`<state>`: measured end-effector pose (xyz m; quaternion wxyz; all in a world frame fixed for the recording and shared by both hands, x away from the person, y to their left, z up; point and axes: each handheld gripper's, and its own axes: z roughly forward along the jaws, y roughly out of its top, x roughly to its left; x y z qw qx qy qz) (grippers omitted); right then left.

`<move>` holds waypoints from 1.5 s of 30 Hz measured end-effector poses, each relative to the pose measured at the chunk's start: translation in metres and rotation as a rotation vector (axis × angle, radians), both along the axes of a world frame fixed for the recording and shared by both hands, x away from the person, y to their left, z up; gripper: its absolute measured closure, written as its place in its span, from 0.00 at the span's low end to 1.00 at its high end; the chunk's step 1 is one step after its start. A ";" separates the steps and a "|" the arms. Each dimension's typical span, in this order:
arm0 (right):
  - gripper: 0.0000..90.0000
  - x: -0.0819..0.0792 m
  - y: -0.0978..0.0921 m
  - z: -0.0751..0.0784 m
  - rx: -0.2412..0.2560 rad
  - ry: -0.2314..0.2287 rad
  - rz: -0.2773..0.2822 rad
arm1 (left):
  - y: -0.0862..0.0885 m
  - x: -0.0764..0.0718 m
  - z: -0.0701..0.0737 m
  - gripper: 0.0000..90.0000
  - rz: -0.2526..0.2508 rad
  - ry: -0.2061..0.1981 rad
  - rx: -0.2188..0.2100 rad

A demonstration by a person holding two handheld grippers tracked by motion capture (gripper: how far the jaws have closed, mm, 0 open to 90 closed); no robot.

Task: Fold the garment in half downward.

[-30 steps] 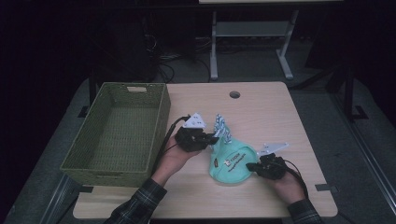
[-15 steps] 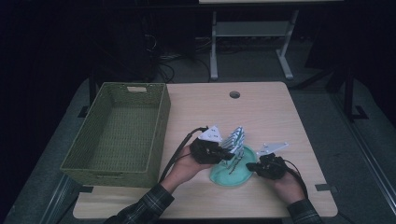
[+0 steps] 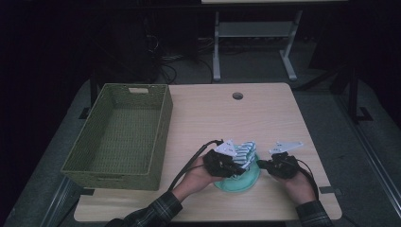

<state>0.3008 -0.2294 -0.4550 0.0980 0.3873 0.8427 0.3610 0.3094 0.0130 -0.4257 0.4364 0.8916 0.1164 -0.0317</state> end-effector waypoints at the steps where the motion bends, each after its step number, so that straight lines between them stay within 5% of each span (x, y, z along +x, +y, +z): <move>1: 1.00 0.000 -0.002 0.001 0.000 -0.006 -0.005 | -0.001 0.000 -0.002 0.91 -0.003 0.001 0.001; 7: 1.00 0.000 -0.007 0.005 0.008 -0.021 -0.018 | -0.009 -0.004 -0.014 0.88 -0.023 0.028 0.014; 13: 1.00 0.002 -0.012 0.014 0.027 -0.052 -0.018 | -0.003 -0.003 -0.001 0.67 -0.016 0.014 -0.035; 17: 1.00 0.005 -0.010 0.023 0.044 -0.070 -0.015 | 0.008 0.002 0.010 0.66 0.011 0.014 -0.070; 20: 1.00 0.007 -0.008 0.027 0.049 -0.080 -0.009 | 0.020 0.007 0.015 0.77 0.042 0.016 -0.080; 24: 1.00 0.010 0.001 0.029 0.059 -0.082 0.012 | 0.030 0.015 0.013 0.94 0.100 -0.029 -0.013; 30: 1.00 0.012 0.014 0.020 0.034 -0.052 0.046 | 0.034 0.029 -0.003 0.96 0.165 -0.011 0.035; 34: 1.00 0.011 0.016 0.013 0.021 -0.038 0.055 | 0.029 0.030 -0.011 0.96 0.161 -0.005 0.067; 41: 1.00 0.011 0.017 0.009 -0.002 -0.017 0.057 | 0.019 0.029 -0.029 0.97 0.136 -0.023 0.182; 45: 1.00 0.011 0.018 0.004 -0.019 -0.003 0.061 | 0.016 0.028 -0.034 0.99 0.140 -0.029 0.189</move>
